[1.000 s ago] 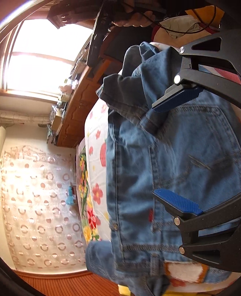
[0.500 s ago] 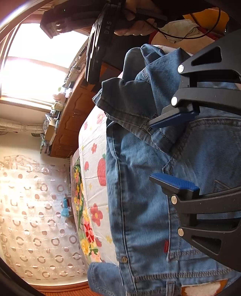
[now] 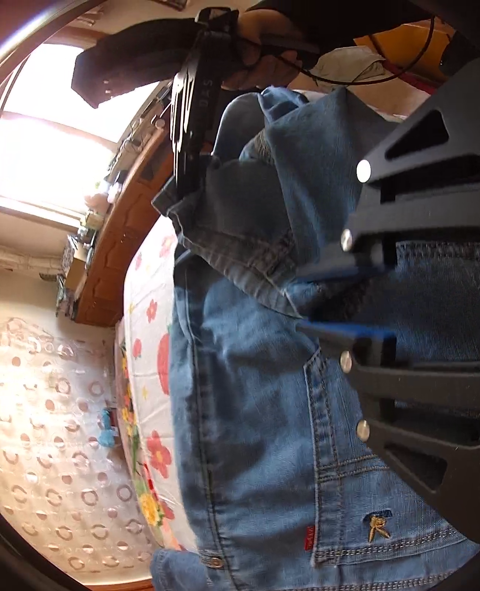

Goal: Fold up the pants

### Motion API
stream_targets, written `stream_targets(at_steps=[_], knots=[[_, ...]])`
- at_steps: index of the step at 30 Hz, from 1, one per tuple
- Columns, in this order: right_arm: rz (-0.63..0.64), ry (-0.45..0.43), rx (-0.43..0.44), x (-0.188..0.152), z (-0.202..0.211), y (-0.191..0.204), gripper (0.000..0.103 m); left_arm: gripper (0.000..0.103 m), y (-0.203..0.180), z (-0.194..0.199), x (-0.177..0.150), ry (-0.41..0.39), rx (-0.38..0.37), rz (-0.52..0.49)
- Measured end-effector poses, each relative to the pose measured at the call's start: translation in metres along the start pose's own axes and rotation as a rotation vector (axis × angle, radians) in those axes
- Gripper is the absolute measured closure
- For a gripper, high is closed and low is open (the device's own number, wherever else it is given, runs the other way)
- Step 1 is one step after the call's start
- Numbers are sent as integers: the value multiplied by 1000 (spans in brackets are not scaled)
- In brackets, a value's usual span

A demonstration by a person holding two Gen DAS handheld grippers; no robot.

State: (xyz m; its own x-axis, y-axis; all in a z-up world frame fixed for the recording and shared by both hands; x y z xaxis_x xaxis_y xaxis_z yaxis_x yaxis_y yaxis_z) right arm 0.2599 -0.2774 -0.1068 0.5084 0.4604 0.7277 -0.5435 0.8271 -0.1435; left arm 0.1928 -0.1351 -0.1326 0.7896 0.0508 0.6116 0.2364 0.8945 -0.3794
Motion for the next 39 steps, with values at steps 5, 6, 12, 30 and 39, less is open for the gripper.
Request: stream_targets(at_steps=[5,6,12,30,39], knots=[[-3,-78,-15,8,19,0,97,94,-14,29,9,-81,-33,-18],[-1,-100,-16,13,25,0,97,94,-16,38,12,-102,-40,-18],[60,-240,-23,62,67,15,97,95,-18,120,28,-268,-63,-11],[318,-378,119,184,48,139,98,95,79,235,-5,-415,117,114],[349,-316,187,201,-15,158,98,95,113,222,-28,-370,154,183]])
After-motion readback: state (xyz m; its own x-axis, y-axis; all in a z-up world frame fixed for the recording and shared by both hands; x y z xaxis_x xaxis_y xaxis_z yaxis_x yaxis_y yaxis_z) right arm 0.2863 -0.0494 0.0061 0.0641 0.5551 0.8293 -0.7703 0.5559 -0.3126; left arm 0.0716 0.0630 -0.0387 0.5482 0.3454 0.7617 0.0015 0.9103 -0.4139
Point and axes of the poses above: each gripper's, at about its wrist camera, not at the fingertips, and z roughly against the way its jaws point, y to its left, x to its top, the point moved 7 cm from there along -z, roughly the way its jaws point, and after that the axes turned 15 degrees about z, right-handed, at the moved point
